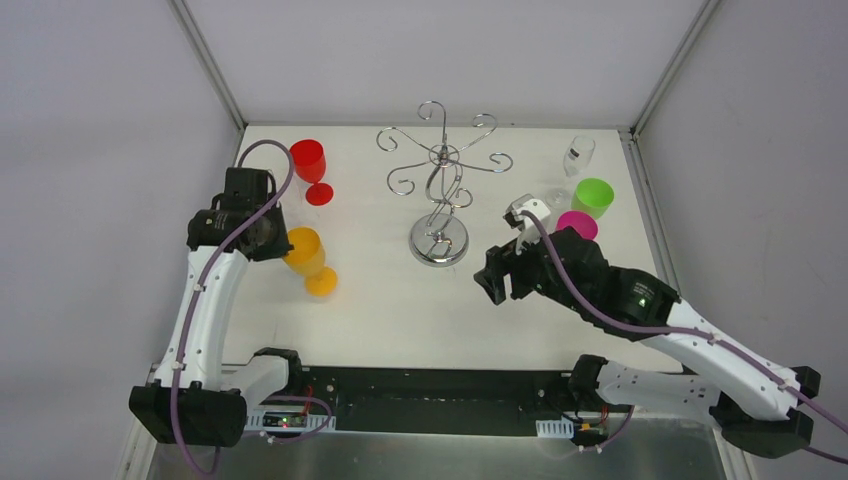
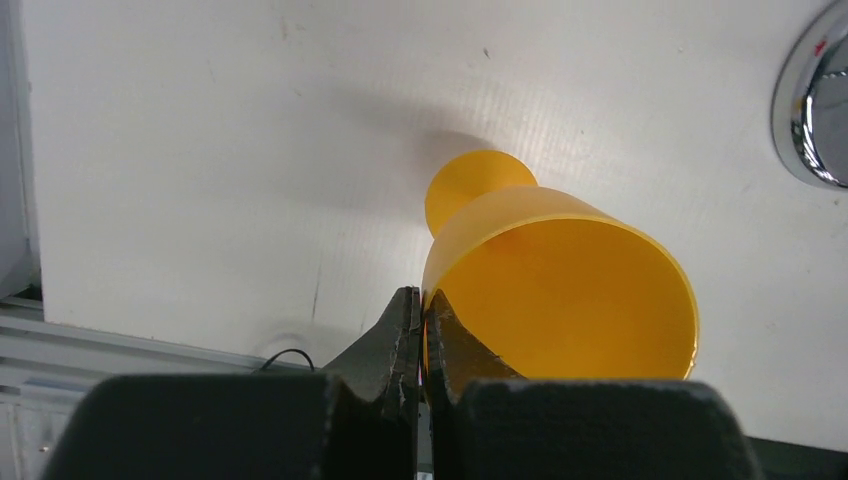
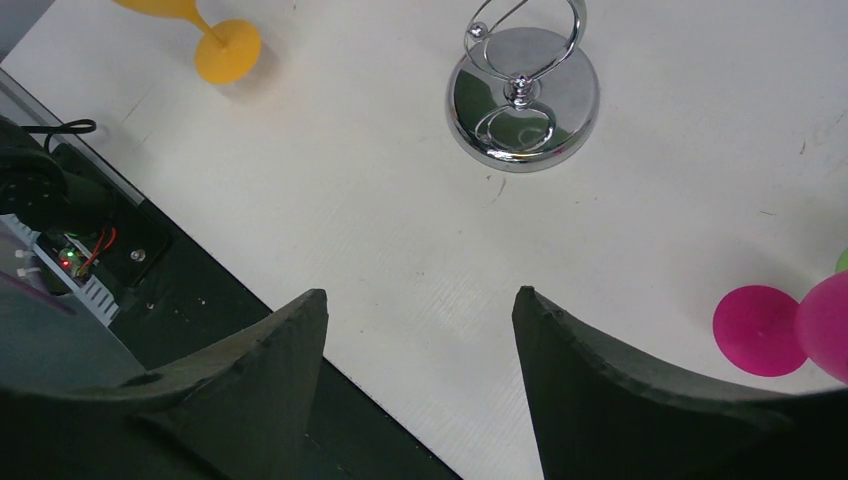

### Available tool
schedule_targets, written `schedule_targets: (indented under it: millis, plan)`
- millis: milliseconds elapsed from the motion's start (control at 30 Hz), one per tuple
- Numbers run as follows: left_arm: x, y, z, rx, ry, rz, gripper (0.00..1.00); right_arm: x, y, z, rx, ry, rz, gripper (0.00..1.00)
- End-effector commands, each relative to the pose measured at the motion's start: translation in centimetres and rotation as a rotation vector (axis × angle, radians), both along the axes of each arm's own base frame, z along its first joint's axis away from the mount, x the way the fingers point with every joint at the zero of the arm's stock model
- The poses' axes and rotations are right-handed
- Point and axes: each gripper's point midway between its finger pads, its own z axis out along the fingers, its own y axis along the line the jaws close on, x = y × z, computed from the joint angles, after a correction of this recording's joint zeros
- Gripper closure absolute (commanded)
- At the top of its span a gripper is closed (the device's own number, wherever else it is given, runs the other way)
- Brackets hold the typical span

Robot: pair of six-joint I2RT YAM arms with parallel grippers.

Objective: Take the wine glass off the wine glass rack
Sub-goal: Place the wine glass at the center of the board.

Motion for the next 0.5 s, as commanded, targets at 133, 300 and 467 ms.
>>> schedule_targets:
  millis: [133,300,467]
  plan:
    - [2.6,2.8,1.4,0.102,-0.077,0.098,1.00,-0.9,0.1,1.0,0.093,0.037,-0.005,0.29]
    - [4.0,3.6,1.3,0.093,-0.087,0.140,1.00,-1.1,-0.1,0.7,0.098,0.045,-0.010,0.29]
    - [5.3,4.1,0.8,0.074,-0.084,0.159,1.00,-1.2,-0.5,0.5,0.104,0.041,-0.014,0.29]
